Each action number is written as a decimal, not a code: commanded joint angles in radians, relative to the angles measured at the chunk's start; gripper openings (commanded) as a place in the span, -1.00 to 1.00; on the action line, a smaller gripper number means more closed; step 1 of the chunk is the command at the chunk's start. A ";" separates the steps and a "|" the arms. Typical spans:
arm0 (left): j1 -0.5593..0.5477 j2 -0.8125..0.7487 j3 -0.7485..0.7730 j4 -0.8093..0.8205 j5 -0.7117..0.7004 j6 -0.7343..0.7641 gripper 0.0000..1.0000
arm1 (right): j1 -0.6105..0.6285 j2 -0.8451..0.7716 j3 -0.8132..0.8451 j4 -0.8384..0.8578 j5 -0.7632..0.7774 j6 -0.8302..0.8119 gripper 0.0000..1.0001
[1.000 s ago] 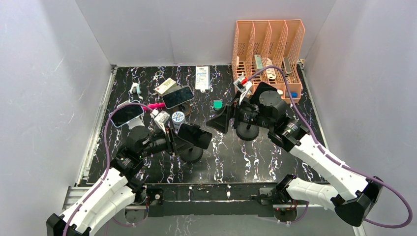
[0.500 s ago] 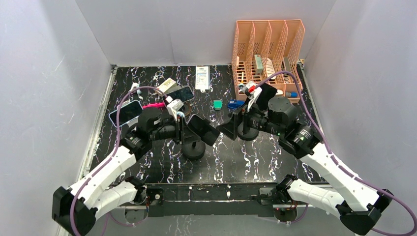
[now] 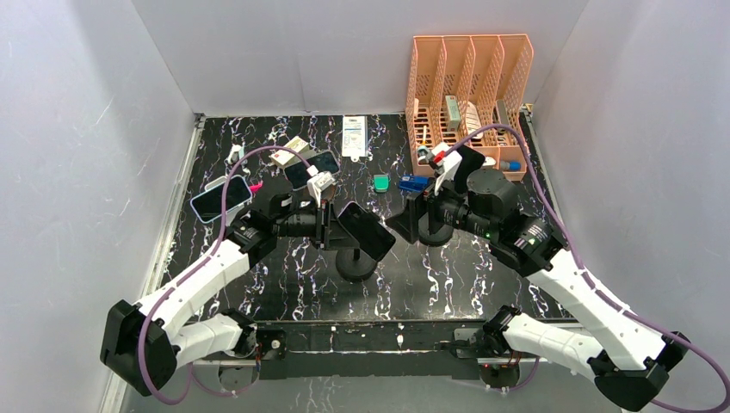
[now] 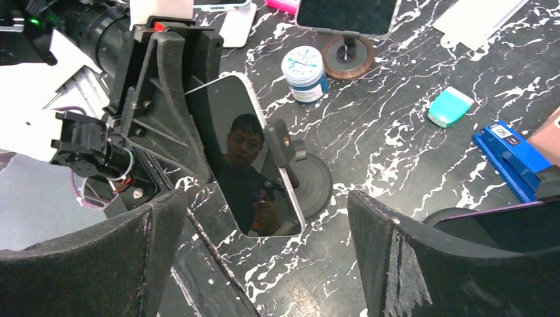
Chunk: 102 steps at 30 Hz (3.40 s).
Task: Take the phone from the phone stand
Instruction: Adjust the phone stand with the phone at the center of the board, then remove the phone from the phone stand.
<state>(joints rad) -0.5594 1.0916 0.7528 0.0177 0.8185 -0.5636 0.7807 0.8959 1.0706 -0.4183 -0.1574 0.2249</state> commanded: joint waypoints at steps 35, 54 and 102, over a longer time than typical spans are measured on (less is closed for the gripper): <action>-0.002 0.028 0.132 -0.278 -0.019 -0.093 -1.00 | 0.227 0.075 -0.101 0.064 0.101 -0.158 0.97; -0.002 0.040 0.154 -0.312 -0.036 -0.079 -1.00 | 0.250 0.182 -0.126 0.182 0.147 -0.223 0.97; -0.002 -0.013 0.171 -0.323 -0.072 -0.077 -0.08 | 0.342 0.213 -0.217 0.312 0.353 -0.223 -0.02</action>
<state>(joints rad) -0.5606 1.1301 0.8879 -0.2562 0.7616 -0.6315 1.1225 1.1358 0.8665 -0.1509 0.1932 0.0143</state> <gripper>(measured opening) 0.381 0.798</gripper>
